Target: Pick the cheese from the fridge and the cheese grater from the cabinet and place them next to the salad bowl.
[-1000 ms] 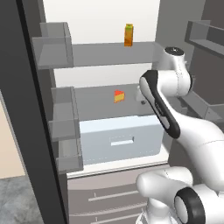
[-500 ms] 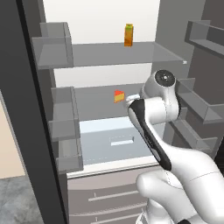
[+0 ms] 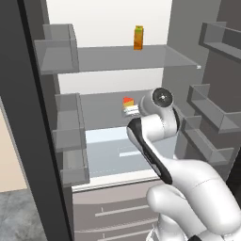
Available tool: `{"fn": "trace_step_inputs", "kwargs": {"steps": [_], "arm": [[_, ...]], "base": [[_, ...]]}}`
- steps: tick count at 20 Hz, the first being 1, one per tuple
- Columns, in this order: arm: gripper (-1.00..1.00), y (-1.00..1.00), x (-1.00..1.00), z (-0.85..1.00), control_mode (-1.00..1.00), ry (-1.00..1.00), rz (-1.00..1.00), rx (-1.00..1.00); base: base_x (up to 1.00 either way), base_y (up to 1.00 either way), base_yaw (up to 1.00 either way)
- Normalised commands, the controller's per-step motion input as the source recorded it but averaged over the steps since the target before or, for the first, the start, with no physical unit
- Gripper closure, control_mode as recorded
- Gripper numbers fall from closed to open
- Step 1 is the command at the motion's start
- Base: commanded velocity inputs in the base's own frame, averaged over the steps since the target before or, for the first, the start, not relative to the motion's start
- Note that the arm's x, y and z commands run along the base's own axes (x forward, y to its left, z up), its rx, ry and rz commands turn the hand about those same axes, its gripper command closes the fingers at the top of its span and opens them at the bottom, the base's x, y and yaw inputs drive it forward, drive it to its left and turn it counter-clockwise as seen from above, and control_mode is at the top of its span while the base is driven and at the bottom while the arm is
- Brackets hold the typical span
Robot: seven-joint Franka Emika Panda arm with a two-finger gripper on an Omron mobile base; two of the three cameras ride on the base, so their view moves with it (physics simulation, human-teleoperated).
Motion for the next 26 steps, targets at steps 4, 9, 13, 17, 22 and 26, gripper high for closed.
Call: {"fn": "trace_step_inputs", "kwargs": {"steps": [4, 9, 13, 17, 22, 26], "arm": [[-1.00, 0.01, 0.48, 0.00, -1.00, 0.00, 0.00, 0.05], [-1.00, -0.03, 0.49, 0.00, -1.00, 0.00, 0.00, 0.00], [-1.00, -0.01, 0.47, -0.03, -1.00, 0.01, -0.02, 0.00], [-1.00, -0.16, 0.30, -0.01, -1.00, 0.04, -0.08, 0.05], [-1.00, -0.18, 0.26, -0.02, -1.00, 0.10, -0.11, 0.12], [-1.00, -0.07, 0.23, -0.07, -1.00, 0.08, -0.07, 0.16]], "base": [[0.00, 0.00, 0.00], [0.00, 0.00, 0.00], [0.00, 0.00, 0.00], [0.00, 0.00, 0.00], [0.00, 0.00, 0.00], [0.00, 0.00, 0.00]]}}
